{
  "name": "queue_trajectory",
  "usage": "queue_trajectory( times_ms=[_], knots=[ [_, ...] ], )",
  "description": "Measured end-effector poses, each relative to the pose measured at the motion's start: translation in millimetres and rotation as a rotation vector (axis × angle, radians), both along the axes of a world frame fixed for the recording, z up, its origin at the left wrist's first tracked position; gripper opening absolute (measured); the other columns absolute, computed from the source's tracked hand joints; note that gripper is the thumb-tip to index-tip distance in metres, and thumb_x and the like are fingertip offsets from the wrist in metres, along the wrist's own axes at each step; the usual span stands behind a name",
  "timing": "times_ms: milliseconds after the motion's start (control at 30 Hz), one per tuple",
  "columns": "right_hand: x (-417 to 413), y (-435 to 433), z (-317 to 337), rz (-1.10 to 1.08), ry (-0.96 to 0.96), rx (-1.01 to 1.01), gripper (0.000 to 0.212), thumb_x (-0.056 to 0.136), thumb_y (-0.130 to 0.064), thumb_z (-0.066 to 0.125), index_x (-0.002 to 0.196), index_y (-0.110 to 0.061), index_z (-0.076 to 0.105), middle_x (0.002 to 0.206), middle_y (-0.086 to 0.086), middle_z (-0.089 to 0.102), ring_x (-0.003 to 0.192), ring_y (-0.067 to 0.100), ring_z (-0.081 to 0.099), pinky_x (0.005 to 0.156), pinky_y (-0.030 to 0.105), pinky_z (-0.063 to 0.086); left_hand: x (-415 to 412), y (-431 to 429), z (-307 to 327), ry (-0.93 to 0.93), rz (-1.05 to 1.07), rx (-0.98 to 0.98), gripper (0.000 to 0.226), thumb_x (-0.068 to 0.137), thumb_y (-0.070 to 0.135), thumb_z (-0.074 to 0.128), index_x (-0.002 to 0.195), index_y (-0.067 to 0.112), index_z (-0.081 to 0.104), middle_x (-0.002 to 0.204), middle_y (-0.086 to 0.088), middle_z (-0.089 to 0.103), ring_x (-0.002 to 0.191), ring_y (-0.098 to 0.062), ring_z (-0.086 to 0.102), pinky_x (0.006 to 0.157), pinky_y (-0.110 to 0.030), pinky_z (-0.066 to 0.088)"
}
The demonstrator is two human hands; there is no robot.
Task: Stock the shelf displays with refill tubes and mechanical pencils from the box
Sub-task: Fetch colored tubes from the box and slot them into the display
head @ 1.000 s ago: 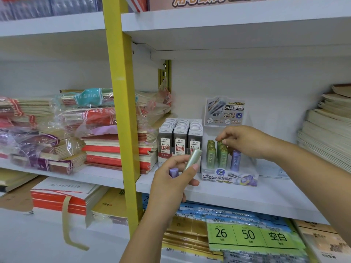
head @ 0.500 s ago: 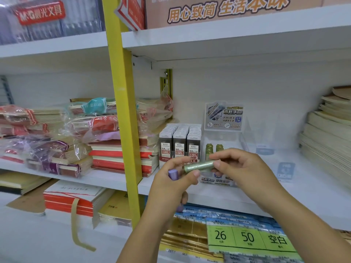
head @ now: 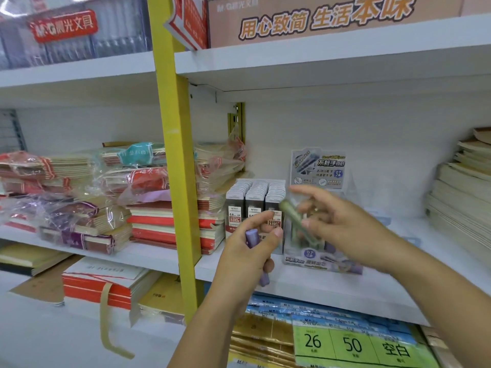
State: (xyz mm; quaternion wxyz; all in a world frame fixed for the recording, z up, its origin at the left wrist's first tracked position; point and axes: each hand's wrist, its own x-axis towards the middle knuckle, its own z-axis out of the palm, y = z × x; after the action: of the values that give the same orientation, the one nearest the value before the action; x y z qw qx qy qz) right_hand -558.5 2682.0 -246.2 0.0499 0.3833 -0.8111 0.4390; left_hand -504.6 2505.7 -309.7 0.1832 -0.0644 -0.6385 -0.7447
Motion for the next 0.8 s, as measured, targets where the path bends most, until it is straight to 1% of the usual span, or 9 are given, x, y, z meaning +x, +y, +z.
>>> queue_trajectory(
  times_ms=[67, 133, 200, 267, 367, 433, 533, 700, 800],
  knots=[
    [-13.5, 0.9, 18.2, -0.04, 0.03, -0.103, 0.061, 0.094, -0.006, 0.055, 0.123, -0.059, 0.047, 0.116, -0.001, 0.058, 0.092, 0.017, 0.069, 0.088, 0.042, 0.055, -3.6, -5.6, -4.1, -0.004, -0.04, -0.026, 0.031, 0.097, 0.022, 0.064, 0.107, 0.051, 0.068, 0.074, 0.017, 0.059, 0.059, -0.009, 0.053, 0.064, -0.029, 0.049],
    [-27.6, -0.2, 34.1, -0.089, 0.046, -0.2, 0.054, 0.092, -0.001, 0.055, 0.114, -0.051, 0.056, 0.118, 0.01, 0.057, 0.091, 0.025, 0.07, 0.092, 0.047, 0.053, -6.1, -11.1, -8.4, -0.028, -0.099, -0.096, 0.041, 0.097, 0.018, 0.06, 0.114, 0.055, 0.064, 0.07, 0.014, 0.059, 0.069, -0.008, 0.06, 0.086, -0.038, 0.052],
    [-42.4, -3.3, 44.8, -0.148, 0.104, -0.186, 0.047, 0.087, -0.003, 0.061, 0.108, -0.046, 0.06, 0.112, 0.007, 0.062, 0.093, 0.027, 0.066, 0.093, 0.047, 0.052, -8.1, -15.4, -10.1, -0.044, -0.14, -0.121, 0.048, 0.091, 0.017, 0.059, 0.119, 0.056, 0.061, 0.07, 0.011, 0.06, 0.077, -0.008, 0.066, 0.104, -0.047, 0.046],
    [-54.9, -8.5, 48.3, -0.196, 0.166, -0.089, 0.043, 0.084, -0.007, 0.067, 0.102, -0.046, 0.059, 0.103, 0.002, 0.065, 0.092, 0.022, 0.065, 0.091, 0.04, 0.052, -9.8, -18.2, -10.5, -0.048, -0.167, -0.106, 0.051, 0.095, 0.011, 0.056, 0.12, 0.056, 0.061, 0.083, 0.015, 0.064, 0.086, -0.009, 0.07, 0.109, -0.052, 0.043],
    [-70.8, -15.2, 41.1, -0.263, 0.201, 0.024, 0.041, 0.083, -0.006, 0.069, 0.103, -0.04, 0.06, 0.094, -0.001, 0.064, 0.083, 0.016, 0.063, 0.083, 0.033, 0.053, -10.3, -19.5, -10.4, -0.04, -0.162, -0.081, 0.045, 0.098, 0.013, 0.061, 0.117, 0.054, 0.064, 0.111, 0.009, 0.065, 0.106, -0.016, 0.071, 0.11, -0.05, 0.042],
    [-78.0, -19.6, 33.6, -0.253, 0.131, 0.036, 0.036, 0.084, -0.003, 0.069, 0.103, -0.033, 0.062, 0.094, 0.001, 0.064, 0.077, 0.014, 0.066, 0.079, 0.032, 0.057, -10.2, -18.3, -10.4, -0.011, -0.103, -0.083, 0.04, 0.09, 0.02, 0.072, 0.115, 0.05, 0.067, 0.11, 0.005, 0.07, 0.113, -0.018, 0.068, 0.11, -0.048, 0.043],
    [-85.1, -24.6, 26.2, -0.232, 0.025, 0.05, 0.029, 0.086, -0.002, 0.067, 0.101, -0.027, 0.065, 0.09, 0.005, 0.065, 0.071, 0.018, 0.071, 0.075, 0.036, 0.06, -11.1, -18.4, -9.6, 0.024, -0.033, -0.046, 0.033, 0.083, 0.017, 0.079, 0.105, 0.042, 0.073, 0.099, 0.015, 0.074, 0.105, -0.01, 0.07, 0.107, -0.045, 0.048],
    [-87.4, -25.5, 25.2, -0.221, -0.035, 0.155, 0.027, 0.086, -0.002, 0.068, 0.096, -0.027, 0.066, 0.083, 0.004, 0.059, 0.066, 0.014, 0.067, 0.056, 0.02, 0.053, -11.4, -24.2, -10.5, 0.049, -0.011, 0.05, 0.031, 0.083, 0.009, 0.077, 0.099, 0.035, 0.075, 0.09, 0.018, 0.074, 0.097, -0.014, 0.073, 0.081, -0.032, 0.061],
    [-86.6, -24.3, 24.1, -0.212, -0.048, 0.108, 0.027, 0.085, 0.0, 0.068, 0.097, -0.025, 0.063, 0.085, 0.006, 0.06, 0.064, 0.014, 0.066, 0.06, 0.023, 0.057, -10.7, -26.7, -11.3, 0.05, -0.004, 0.068, 0.03, 0.081, 0.013, 0.078, 0.1, 0.036, 0.075, 0.088, 0.017, 0.073, 0.096, -0.014, 0.073, 0.075, -0.026, 0.06]
  ],
)
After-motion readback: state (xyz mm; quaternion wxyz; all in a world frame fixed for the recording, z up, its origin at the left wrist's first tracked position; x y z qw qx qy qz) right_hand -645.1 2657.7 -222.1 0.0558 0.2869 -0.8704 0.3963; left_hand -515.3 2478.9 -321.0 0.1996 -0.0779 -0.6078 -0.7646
